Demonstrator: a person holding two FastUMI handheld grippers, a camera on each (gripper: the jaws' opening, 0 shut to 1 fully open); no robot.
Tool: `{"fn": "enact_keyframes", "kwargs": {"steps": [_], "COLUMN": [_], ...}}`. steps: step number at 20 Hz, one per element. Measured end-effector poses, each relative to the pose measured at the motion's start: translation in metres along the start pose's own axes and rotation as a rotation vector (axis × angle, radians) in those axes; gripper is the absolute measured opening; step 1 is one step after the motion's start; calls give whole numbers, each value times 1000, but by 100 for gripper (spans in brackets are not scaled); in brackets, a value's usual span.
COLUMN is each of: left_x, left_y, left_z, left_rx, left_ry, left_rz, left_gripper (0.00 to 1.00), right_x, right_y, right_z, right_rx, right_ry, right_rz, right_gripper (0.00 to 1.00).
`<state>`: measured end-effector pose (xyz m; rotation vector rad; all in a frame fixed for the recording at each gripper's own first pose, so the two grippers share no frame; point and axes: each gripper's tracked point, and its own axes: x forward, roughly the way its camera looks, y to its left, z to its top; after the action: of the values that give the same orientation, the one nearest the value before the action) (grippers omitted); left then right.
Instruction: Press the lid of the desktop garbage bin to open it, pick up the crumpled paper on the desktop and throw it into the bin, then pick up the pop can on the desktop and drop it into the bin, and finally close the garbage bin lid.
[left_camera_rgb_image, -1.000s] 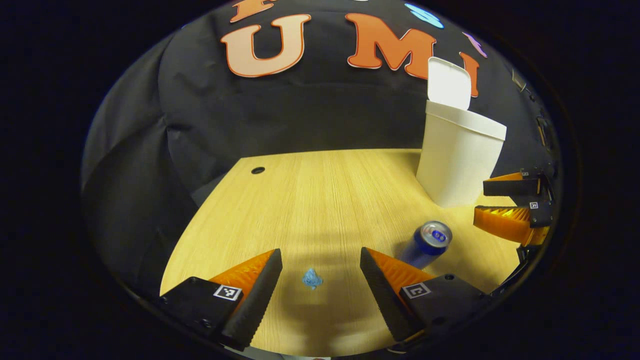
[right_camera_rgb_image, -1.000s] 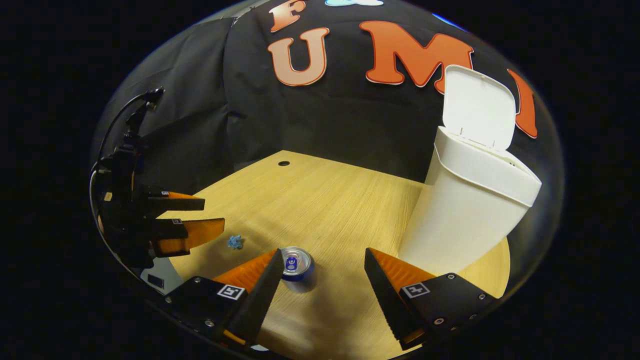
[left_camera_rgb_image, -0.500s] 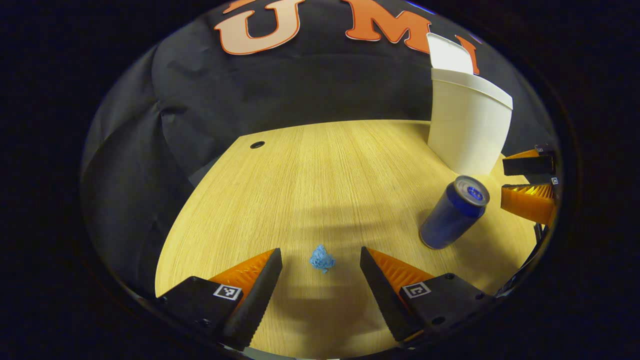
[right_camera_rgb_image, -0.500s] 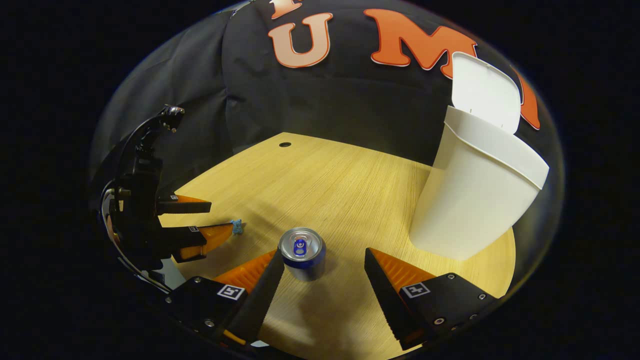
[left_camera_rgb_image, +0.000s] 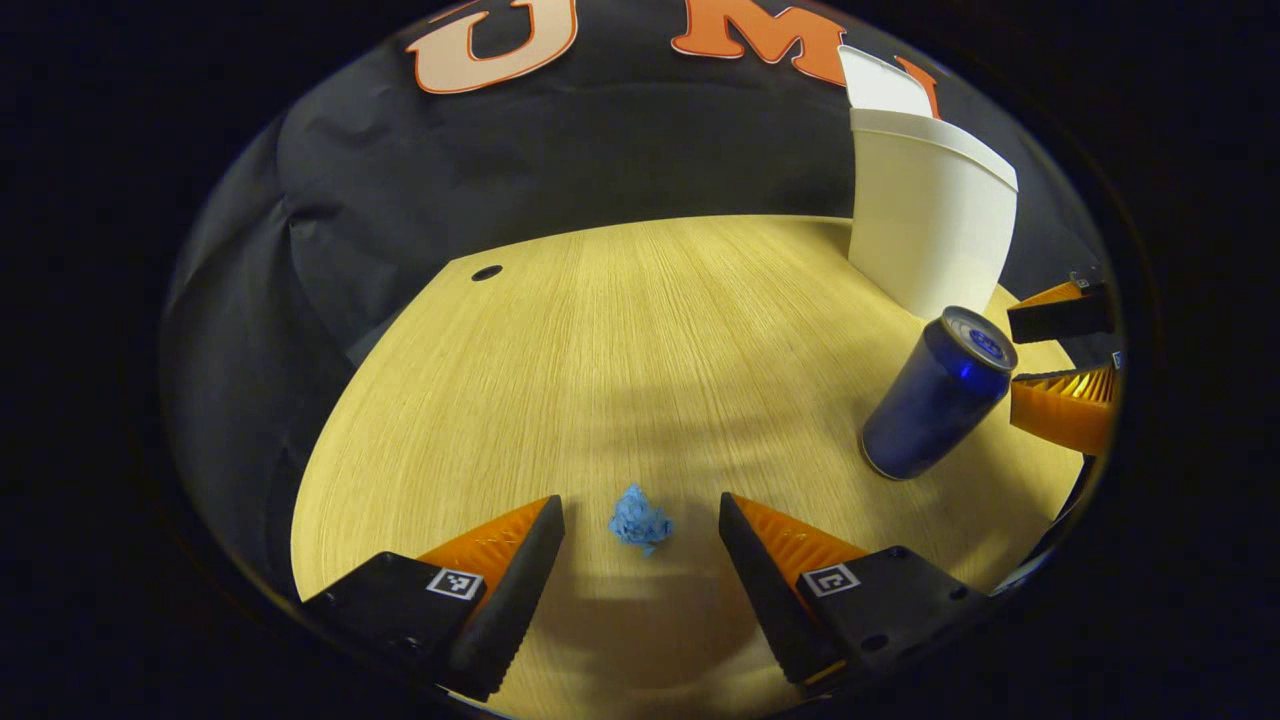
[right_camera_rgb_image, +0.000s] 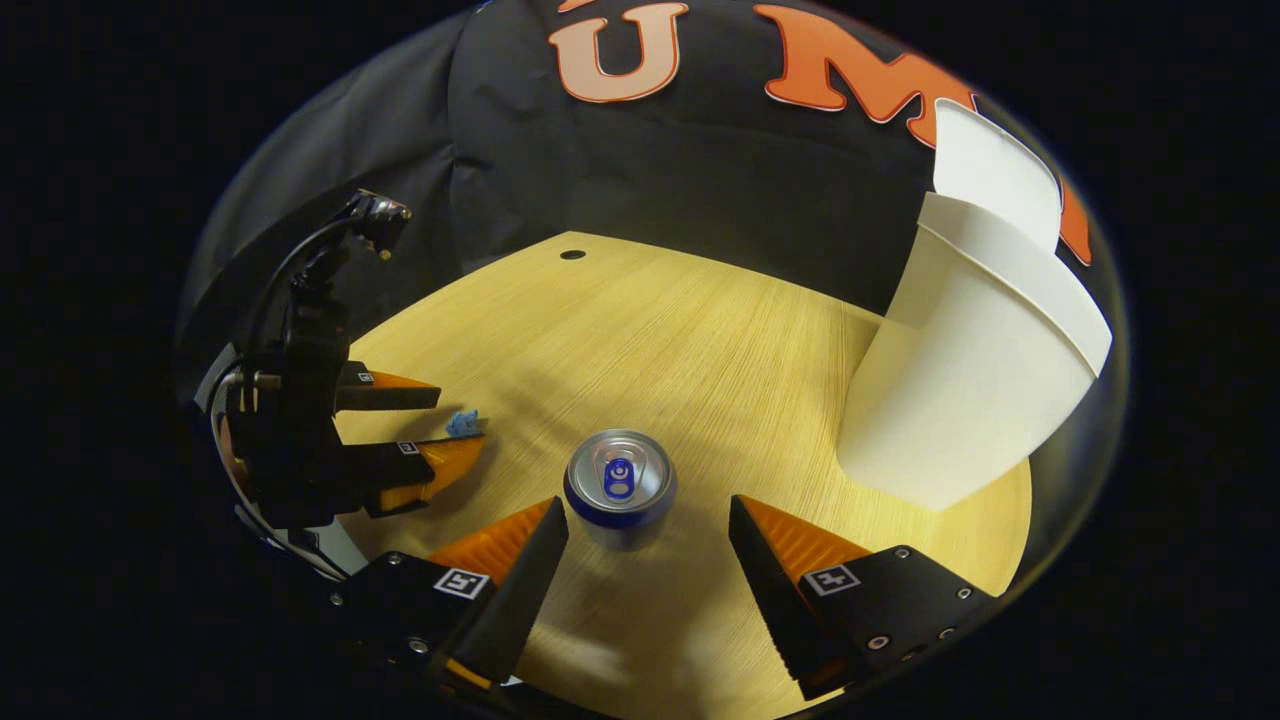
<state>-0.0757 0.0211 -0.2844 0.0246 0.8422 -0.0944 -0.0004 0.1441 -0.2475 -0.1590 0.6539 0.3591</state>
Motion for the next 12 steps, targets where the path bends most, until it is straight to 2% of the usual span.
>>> {"fn": "enact_keyframes", "kwargs": {"steps": [1, 5, 6, 7, 12], "left_x": [3, 8, 6, 6, -11], "left_y": [0, 9, 15, 17, 21], "left_z": [5, 39, 58, 71, 156], "left_rx": [-4, -13, -8, -13, -47], "left_ry": [0, 13, -8, -5, -18], "left_rz": [-6, -6, 15, 12, -6], "left_gripper": [94, 34, 35, 17, 17], "right_x": [2, 8, 9, 11, 23], "right_y": [1, 1, 1, 1, 5], "right_z": [-1, -6, -7, -8, -18], "right_rx": [3, 3, 4, 7, -3], "right_ry": [4, 20, 24, 29, 52], "right_rz": [0, -5, -4, -2, 13], "right_gripper": [98, 98, 98, 98, 98]}}
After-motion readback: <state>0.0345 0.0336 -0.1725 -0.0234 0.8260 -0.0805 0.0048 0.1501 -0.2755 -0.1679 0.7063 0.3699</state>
